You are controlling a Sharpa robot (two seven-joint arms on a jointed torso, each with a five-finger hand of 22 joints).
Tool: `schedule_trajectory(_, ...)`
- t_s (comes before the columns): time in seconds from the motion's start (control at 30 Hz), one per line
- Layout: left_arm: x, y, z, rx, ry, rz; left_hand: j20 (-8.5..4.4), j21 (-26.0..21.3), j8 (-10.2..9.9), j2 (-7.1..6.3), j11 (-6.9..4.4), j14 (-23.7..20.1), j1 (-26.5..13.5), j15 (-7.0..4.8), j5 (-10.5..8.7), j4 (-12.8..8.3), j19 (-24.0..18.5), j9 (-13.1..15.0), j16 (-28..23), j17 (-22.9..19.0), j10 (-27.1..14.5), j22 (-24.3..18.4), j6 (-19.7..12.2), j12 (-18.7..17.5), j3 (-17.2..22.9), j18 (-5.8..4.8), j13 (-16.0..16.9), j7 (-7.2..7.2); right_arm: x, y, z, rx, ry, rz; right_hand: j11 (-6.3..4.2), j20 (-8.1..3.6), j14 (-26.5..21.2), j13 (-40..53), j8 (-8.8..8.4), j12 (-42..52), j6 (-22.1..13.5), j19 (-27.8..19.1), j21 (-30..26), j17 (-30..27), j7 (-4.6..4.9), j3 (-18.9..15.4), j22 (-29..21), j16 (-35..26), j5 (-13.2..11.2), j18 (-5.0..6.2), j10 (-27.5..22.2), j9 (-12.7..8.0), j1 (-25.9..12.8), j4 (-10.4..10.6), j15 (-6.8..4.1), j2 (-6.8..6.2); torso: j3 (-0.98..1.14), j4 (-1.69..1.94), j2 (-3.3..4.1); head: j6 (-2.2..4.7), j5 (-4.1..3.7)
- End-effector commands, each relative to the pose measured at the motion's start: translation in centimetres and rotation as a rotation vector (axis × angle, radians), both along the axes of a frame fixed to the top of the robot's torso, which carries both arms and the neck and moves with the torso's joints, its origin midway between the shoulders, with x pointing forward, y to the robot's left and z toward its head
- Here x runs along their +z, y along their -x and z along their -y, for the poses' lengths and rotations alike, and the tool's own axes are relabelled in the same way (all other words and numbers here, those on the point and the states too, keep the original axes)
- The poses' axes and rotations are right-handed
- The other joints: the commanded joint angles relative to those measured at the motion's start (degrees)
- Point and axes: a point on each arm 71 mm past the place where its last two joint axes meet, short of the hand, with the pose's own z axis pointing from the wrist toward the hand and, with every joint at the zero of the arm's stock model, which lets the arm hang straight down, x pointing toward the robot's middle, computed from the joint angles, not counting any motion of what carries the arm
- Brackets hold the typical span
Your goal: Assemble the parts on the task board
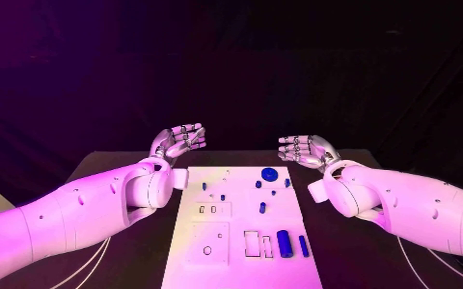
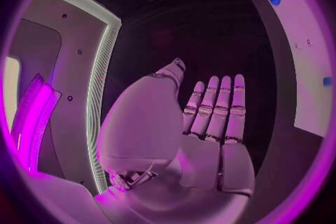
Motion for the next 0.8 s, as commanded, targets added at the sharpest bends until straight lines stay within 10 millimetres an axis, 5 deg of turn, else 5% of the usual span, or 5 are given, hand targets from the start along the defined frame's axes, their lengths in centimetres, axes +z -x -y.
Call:
schedule_trajectory(0.03,0.7,0.5,0.5,-0.076,0.032,0.036,-0.83,2.8,0.4,0.41,-1.18,5.0,-0.1,-1.57,0.18,-0.4,4.2,0.3,3.0,1.9,3.5,1.1,1.9,0.4,1.1,0.64,0.0,2.73,1.3,-0.4,-0.5,0.101,0.219,0.163,-2.44,-1.99,11.5,0.2,3.19,0.5,10.8,11.7,5.3,1.8,2.54,1.9,1.8,3.7,-0.8,2.11,10.9,1.7,2.0,-2.5,-3.20,-1.53,-0.05,0.12,0.83,-0.03,-0.35)
schedule_trajectory(0.43,3.2,2.2,0.6,-0.175,0.017,0.086,-5.69,13.8,4.5,-2.91,-4.10,15.7,0.0,-5.94,0.18,-3.0,12.6,3.1,16.6,12.7,13.2,6.7,10.1,-0.6,6.6,0.60,0.0,1.08,4.2,-1.2,-2.2,0.278,0.572,0.303,-6.00,-7.96,26.0,0.4,4.30,-0.4,16.6,18.7,21.1,10.9,-0.06,-1.9,11.5,12.3,-1.6,1.74,20.2,3.4,1.8,-3.4,-8.66,-2.63,-0.46,0.86,3.54,-0.19,-1.39)
schedule_trajectory(0.63,4.5,2.9,0.6,-0.215,0.011,0.116,-7.22,21.6,5.4,-3.82,-4.74,17.0,-1.0,-7.07,0.17,-4.2,12.9,4.7,26.0,19.2,15.1,11.8,10.3,-1.2,8.9,0.54,0.3,0.77,4.9,-1.2,-3.0,0.335,0.706,0.333,-6.80,-10.09,30.0,0.4,3.33,-0.4,17.5,20.4,32.1,23.7,-0.91,-2.1,19.3,31.1,-0.6,1.68,21.1,4.4,0.4,-2.3,-9.98,-4.09,-0.57,1.19,4.88,-0.30,-1.66)
schedule_trajectory(0.67,5.1,3.3,0.4,-0.230,0.008,0.123,-7.80,26.5,5.7,-4.15,-4.97,17.0,-1.9,-7.32,0.24,-4.7,12.1,5.6,31.3,22.7,15.4,15.1,9.9,-1.6,10.1,0.39,0.5,0.73,5.4,-1.1,-3.6,0.364,0.790,0.363,-6.97,-9.99,30.7,0.4,2.66,-0.3,17.4,21.1,36.8,34.5,-0.94,-0.6,23.0,45.9,-0.8,1.94,20.7,5.2,-0.6,-0.8,-9.80,-5.25,-0.55,1.34,5.70,-0.36,-1.87)
schedule_trajectory(0.8,5.7,4.1,0.1,-0.246,0.013,0.119,-7.93,31.7,6.1,-4.72,-5.00,16.9,-3.0,-7.44,0.24,-5.2,10.9,6.6,36.4,25.7,15.6,18.7,9.4,-2.0,10.9,0.45,0.9,0.64,6.0,-1.0,-4.2,0.394,0.904,0.402,-7.01,-10.00,35.1,0.4,2.36,-0.4,17.2,26.3,44.2,50.1,-1.25,0.1,32.0,60.6,-1.4,0.85,20.4,6.1,-1.3,0.4,-9.80,-6.54,-0.63,1.58,6.83,-0.56,-2.28)
